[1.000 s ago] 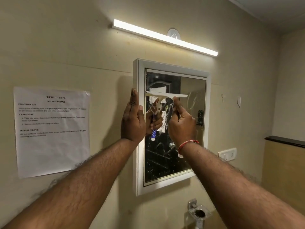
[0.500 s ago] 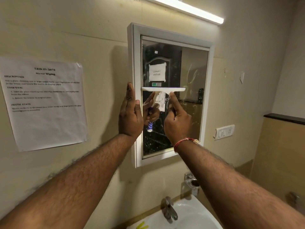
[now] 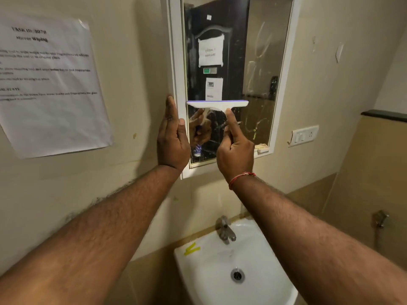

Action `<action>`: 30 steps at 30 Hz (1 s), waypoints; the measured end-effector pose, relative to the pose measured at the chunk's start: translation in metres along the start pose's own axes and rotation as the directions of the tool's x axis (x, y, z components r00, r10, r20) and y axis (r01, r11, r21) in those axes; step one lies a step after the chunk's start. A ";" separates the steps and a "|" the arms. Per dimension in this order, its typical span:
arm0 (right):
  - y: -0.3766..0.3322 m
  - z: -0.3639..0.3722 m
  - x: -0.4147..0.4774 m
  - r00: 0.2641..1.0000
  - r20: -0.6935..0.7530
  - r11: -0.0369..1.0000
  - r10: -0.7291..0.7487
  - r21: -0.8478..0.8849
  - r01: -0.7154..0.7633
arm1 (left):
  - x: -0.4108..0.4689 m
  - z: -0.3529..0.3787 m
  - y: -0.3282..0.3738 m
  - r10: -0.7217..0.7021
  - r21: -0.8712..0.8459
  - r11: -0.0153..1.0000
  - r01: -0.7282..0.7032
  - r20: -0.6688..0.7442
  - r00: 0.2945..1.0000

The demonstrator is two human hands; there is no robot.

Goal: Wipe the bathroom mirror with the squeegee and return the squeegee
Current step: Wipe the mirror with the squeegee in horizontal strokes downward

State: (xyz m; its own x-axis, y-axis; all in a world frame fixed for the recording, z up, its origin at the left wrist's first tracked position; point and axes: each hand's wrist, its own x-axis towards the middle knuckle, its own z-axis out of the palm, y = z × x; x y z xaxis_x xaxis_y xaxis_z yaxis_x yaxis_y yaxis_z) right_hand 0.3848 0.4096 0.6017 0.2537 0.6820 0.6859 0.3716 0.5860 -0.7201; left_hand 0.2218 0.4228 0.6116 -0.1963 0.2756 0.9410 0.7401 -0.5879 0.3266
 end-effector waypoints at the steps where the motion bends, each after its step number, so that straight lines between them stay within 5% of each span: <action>1: 0.004 0.001 -0.005 1.000 -0.003 1.000 0.000 -0.009 0.000 | -0.005 -0.001 -0.001 -0.005 0.006 1.000 0.005 0.007 1.000; 30: 0.070 0.004 -0.076 0.999 0.028 0.991 0.042 -0.130 -0.038 | -0.101 -0.010 -0.016 -0.165 0.079 0.985 0.155 0.155 0.974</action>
State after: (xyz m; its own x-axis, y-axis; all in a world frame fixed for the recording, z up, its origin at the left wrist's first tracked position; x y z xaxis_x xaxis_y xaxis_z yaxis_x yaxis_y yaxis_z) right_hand 0.3877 0.4002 0.4985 0.2443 0.7181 0.6516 0.4742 0.4977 -0.7262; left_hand 0.2230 0.3966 0.5128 -0.2140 0.4832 0.8490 0.7491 -0.4765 0.4601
